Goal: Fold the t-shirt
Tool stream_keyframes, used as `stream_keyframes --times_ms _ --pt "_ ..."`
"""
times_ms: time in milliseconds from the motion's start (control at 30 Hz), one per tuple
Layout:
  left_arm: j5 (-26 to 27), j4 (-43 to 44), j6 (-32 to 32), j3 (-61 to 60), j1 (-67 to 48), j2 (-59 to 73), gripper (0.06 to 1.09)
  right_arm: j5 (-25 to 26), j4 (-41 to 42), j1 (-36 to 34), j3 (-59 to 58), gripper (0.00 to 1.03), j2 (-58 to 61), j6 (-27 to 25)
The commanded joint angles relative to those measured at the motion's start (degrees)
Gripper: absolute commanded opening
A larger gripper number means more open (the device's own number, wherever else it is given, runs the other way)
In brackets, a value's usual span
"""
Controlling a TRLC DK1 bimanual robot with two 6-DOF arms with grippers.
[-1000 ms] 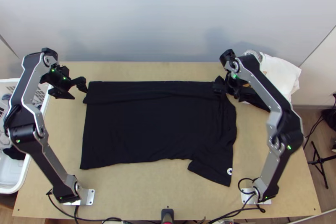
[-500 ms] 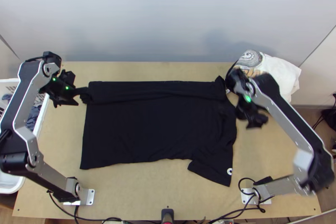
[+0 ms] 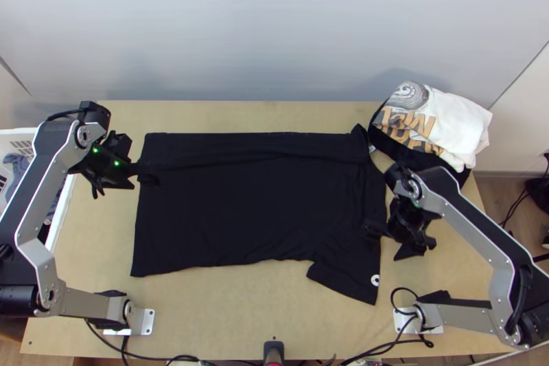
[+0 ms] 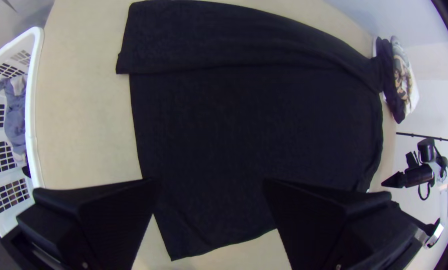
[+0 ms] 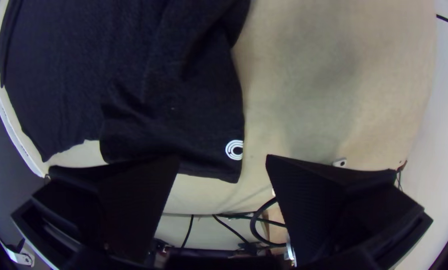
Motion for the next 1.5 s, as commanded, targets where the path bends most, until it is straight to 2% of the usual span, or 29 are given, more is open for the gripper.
stream_keyframes --times_ms 0,67,167,400,467,700,800,1133,1167,1267,1300,1467 --pt "-0.45 0.05 -0.87 -1.42 -0.93 -1.37 1.04 -4.55 7.79 -1.66 -10.09 0.78 -1.74 -5.77" --pt "-0.98 0.05 -0.96 -1.6 -1.2 -1.28 1.04 -4.46 9.9 -1.31 -11.94 0.65 -2.35 -6.74" --pt "-1.59 0.14 -1.22 -1.51 -1.55 -1.11 1.04 -3.76 12.19 -1.49 -13.79 0.61 -4.29 -8.32" --pt "-2.03 0.41 -1.75 -1.24 -1.63 -0.67 1.04 -1.91 15.09 -2.19 -15.46 0.6 -4.55 -9.2" --pt "-2.03 0.41 -2.1 -1.33 -1.72 -0.67 1.04 -1.12 16.32 -2.8 -15.98 0.52 -4.46 -9.64" --pt "-2.91 0.58 -2.45 -2.21 -1.72 -0.76 1.04 -1.12 17.29 -3.07 -17.3 0.52 -4.11 -9.64" --pt "-3.08 0.49 -2.19 -2.3 -1.72 -0.76 1.04 -1.12 18.25 -2.54 -17.48 0.4 -4.2 -9.46" --pt "-3.35 -0.03 -1.05 -3.09 -1.46 -0.93 1.04 -1.21 21.68 0.36 -19.32 0.35 -4.11 -8.93" --pt "-3.35 -0.03 -0.78 -3.27 -1.46 -1.02 1.04 -1.21 22.03 0.89 -19.5 0.31 -4.2 -8.67" --pt "-3.88 -0.12 0.89 -4.23 -1.2 -1.11 1.04 -1.21 24.23 2.29 -19.76 0.09 -4.64 -7.61" --pt "-5.02 -0.12 1.68 -4.58 -1.02 -1.11 1.04 -1.21 24.84 2.64 -19.94 0.05 -4.9 -7.44" --pt "-7.48 -4.69 8.27 -5.64 -0.32 -1.55 1.04 -1.12 25.46 3.35 -20.11 0.03 -5.52 -6.74"
